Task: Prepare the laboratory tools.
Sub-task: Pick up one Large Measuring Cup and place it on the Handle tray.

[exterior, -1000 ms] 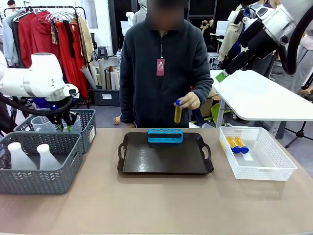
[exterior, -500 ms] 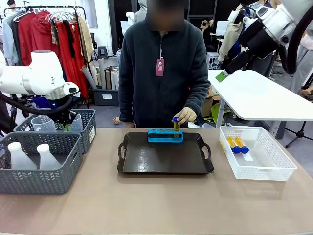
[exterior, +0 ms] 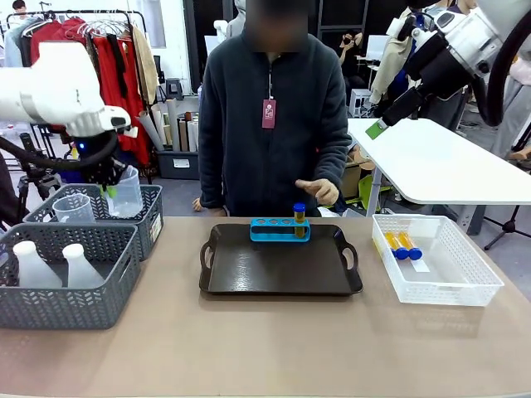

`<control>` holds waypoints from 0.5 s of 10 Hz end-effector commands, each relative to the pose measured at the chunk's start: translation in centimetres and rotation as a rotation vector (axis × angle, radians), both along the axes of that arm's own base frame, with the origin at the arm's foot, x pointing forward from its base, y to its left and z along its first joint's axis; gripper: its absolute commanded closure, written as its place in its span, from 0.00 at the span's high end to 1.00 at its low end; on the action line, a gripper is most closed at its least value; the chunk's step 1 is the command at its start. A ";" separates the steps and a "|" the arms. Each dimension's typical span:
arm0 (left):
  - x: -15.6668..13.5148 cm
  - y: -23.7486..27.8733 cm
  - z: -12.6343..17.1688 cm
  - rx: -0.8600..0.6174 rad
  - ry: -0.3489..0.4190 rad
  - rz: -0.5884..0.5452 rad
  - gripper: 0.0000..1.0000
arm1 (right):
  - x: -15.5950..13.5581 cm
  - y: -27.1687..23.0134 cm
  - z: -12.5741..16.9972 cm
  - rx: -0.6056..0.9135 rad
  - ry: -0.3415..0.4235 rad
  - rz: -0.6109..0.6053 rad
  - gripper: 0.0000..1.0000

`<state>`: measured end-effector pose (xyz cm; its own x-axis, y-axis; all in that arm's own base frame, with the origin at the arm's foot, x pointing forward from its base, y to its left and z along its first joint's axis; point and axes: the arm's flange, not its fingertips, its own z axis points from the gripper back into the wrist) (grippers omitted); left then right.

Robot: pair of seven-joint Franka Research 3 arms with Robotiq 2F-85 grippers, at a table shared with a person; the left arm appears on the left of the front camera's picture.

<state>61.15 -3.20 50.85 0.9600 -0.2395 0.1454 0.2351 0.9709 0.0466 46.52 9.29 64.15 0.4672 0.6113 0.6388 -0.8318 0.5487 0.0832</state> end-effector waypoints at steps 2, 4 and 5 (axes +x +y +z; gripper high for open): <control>-2.8 -1.8 6.7 0.039 -0.070 -0.106 0.00 | -0.1 -0.1 0.1 0.003 0.001 0.005 1.00; -4.3 -3.4 10.6 0.050 -0.103 -0.165 0.00 | -0.1 -0.1 0.1 0.003 0.001 0.005 1.00; -4.8 -3.9 12.1 0.061 -0.114 -0.190 0.00 | -0.1 -0.1 0.1 0.003 0.001 0.005 1.00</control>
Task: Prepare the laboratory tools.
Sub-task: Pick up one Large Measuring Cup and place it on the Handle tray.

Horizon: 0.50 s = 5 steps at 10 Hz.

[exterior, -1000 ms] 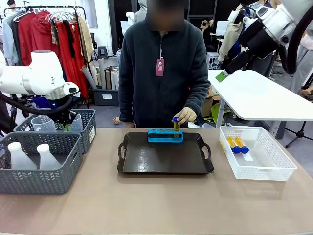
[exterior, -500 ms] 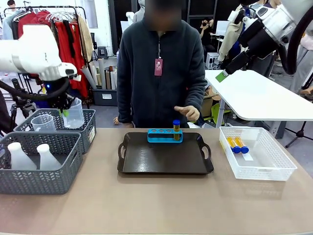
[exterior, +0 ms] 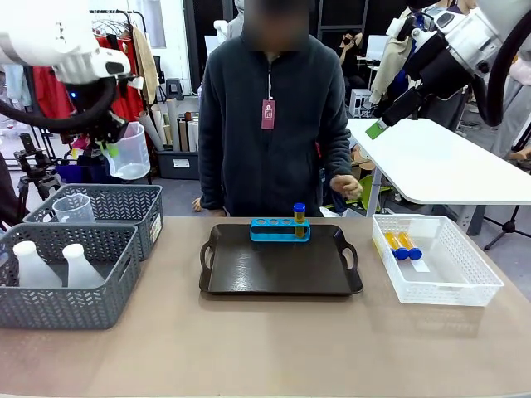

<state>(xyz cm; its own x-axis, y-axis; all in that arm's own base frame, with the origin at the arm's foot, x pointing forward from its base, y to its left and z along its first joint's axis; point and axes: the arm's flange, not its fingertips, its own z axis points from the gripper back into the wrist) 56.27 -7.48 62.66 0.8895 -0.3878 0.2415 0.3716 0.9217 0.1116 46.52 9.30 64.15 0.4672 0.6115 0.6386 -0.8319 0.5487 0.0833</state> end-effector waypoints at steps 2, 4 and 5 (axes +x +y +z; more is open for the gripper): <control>-1.1 -0.5 3.5 0.045 -0.018 -0.089 0.00 | -0.1 -0.1 0.1 0.003 0.001 0.005 1.00; -1.7 -1.4 5.4 0.062 -0.050 -0.111 0.00 | -0.1 -0.1 0.1 0.003 0.001 0.005 1.00; -1.7 -1.2 5.9 0.065 -0.063 -0.113 0.00 | -0.1 -0.1 0.1 0.003 0.001 0.005 1.00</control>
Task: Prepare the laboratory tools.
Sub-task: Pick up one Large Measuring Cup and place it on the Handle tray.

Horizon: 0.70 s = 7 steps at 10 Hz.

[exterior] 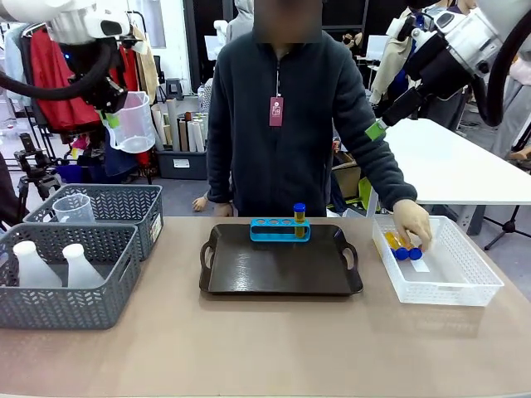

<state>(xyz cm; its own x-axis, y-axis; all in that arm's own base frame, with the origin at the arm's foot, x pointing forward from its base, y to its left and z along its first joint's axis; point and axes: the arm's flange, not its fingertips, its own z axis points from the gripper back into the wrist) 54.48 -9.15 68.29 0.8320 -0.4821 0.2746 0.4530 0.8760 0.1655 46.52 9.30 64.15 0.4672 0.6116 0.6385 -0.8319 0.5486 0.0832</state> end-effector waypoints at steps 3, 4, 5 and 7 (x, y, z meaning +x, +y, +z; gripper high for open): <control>0.1 0.1 -0.8 -0.003 0.015 0.009 0.00 | -0.1 -0.1 0.1 0.003 0.001 0.005 1.00; 0.1 0.1 -0.8 -0.003 0.015 0.009 0.00 | -0.1 -0.1 0.1 0.003 0.001 0.005 1.00; 0.1 0.1 -0.8 -0.003 0.015 0.009 0.00 | -0.1 -0.1 0.1 0.003 0.001 0.005 1.00; 0.5 0.0 -0.9 0.001 0.017 0.002 0.00 | -0.1 -0.1 0.1 0.003 0.001 0.005 1.00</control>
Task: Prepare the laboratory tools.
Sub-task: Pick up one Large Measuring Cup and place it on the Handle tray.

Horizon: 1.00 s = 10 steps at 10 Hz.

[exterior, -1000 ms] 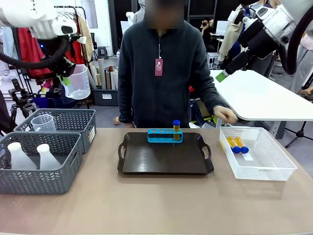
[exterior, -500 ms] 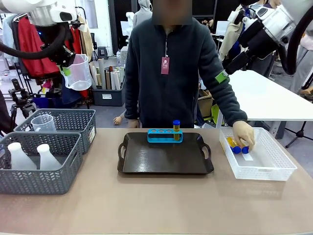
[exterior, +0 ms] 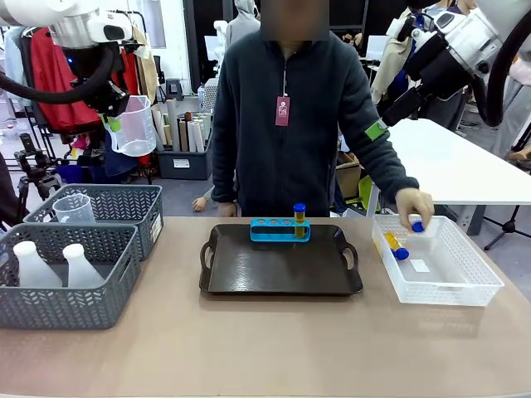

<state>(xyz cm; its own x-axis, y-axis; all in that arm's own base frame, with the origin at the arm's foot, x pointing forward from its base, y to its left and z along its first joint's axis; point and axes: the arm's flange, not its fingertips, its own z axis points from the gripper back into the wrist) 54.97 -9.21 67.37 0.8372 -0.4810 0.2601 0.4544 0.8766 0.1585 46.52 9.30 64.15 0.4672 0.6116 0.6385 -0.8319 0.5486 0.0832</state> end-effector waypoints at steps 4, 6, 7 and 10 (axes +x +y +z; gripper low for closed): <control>-0.4 -6.7 -0.8 0.099 0.046 -0.256 0.00 | -0.1 -0.1 0.1 0.003 0.001 0.005 1.00; -0.4 -9.3 -1.6 0.132 0.043 -0.361 0.00 | -0.1 -0.1 0.1 0.003 0.001 0.005 1.00; -0.7 -10.1 -1.8 0.154 0.028 -0.410 0.00 | -0.1 -0.1 0.1 0.003 0.001 0.005 1.00; -1.0 -11.4 -2.7 0.130 0.056 -0.403 0.00 | -0.1 -0.1 0.1 0.003 0.001 0.005 1.00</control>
<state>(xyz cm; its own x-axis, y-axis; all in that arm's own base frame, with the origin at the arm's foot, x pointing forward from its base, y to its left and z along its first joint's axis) 54.08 -20.83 64.67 0.5602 -0.8174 0.1343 0.7853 0.5757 0.2277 46.51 9.33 64.15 0.4670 0.6122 0.6380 -0.8321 0.5485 0.0828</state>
